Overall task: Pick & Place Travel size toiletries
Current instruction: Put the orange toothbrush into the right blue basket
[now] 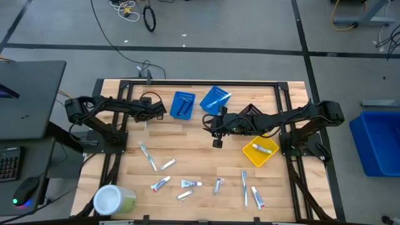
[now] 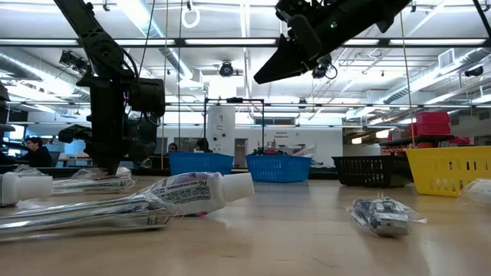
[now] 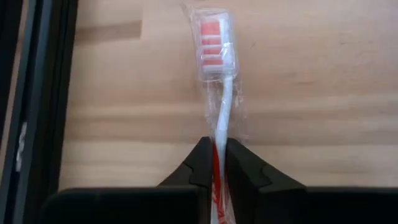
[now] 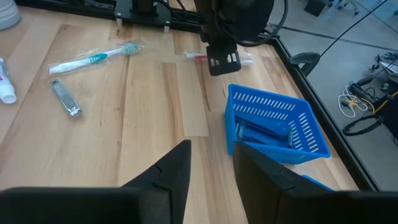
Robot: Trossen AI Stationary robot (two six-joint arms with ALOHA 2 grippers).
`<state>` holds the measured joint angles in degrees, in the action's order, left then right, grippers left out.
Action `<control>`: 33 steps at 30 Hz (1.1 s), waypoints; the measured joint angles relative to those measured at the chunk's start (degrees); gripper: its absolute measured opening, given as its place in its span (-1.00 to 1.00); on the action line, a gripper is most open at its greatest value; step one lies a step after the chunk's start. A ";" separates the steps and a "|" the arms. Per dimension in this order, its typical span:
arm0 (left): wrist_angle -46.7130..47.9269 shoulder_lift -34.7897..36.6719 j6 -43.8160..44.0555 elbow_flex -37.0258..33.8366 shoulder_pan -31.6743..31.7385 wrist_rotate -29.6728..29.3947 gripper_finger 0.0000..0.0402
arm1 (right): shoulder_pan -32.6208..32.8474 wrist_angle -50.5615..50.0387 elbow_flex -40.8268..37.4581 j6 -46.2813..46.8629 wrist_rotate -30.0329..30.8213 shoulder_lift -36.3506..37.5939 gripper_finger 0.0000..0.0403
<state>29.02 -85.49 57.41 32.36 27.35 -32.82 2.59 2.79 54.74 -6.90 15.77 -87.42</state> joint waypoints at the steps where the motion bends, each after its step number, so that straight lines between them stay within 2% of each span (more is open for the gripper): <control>1: -0.58 -0.01 -1.05 -0.01 0.00 -0.16 -0.86 | 0.00 0.01 0.00 0.00 0.00 0.00 -0.38; 6: -1.70 0.96 -6.05 -0.01 -0.58 -0.66 -0.73 | 0.00 0.02 0.00 0.00 0.00 0.00 -0.37; 9: -1.49 3.52 -8.82 -0.01 -1.14 -2.54 -0.74 | 0.00 0.01 0.00 0.00 0.00 0.00 -0.34; 13: -2.01 10.22 -14.87 -0.01 -1.23 -2.16 -0.85 | 0.00 0.00 0.00 0.00 0.02 0.00 -0.31; 17: -4.99 18.77 -20.60 0.02 -3.07 0.44 -0.85 | -0.07 0.09 -0.13 0.02 0.04 0.00 -0.27; 20: -10.84 24.10 -28.19 0.04 -5.88 4.89 -0.79 | -0.34 1.66 -1.21 0.44 0.07 0.00 -0.22; 24: -19.41 27.06 -37.24 0.08 -10.56 11.99 -0.79 | -1.52 3.95 -2.81 0.44 0.09 0.00 -0.13; 28: -27.70 26.57 -43.95 0.09 -15.44 15.86 -0.83 | -2.73 6.46 -4.08 2.04 0.01 -0.02 -0.03; 33: -41.09 22.93 -47.21 0.13 -19.72 16.30 -0.78 | -5.25 18.79 -7.01 9.03 -3.24 -0.02 0.06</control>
<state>-12.07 -62.56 10.20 32.49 7.63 -16.52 -2.66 21.58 47.73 2.14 12.53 -87.44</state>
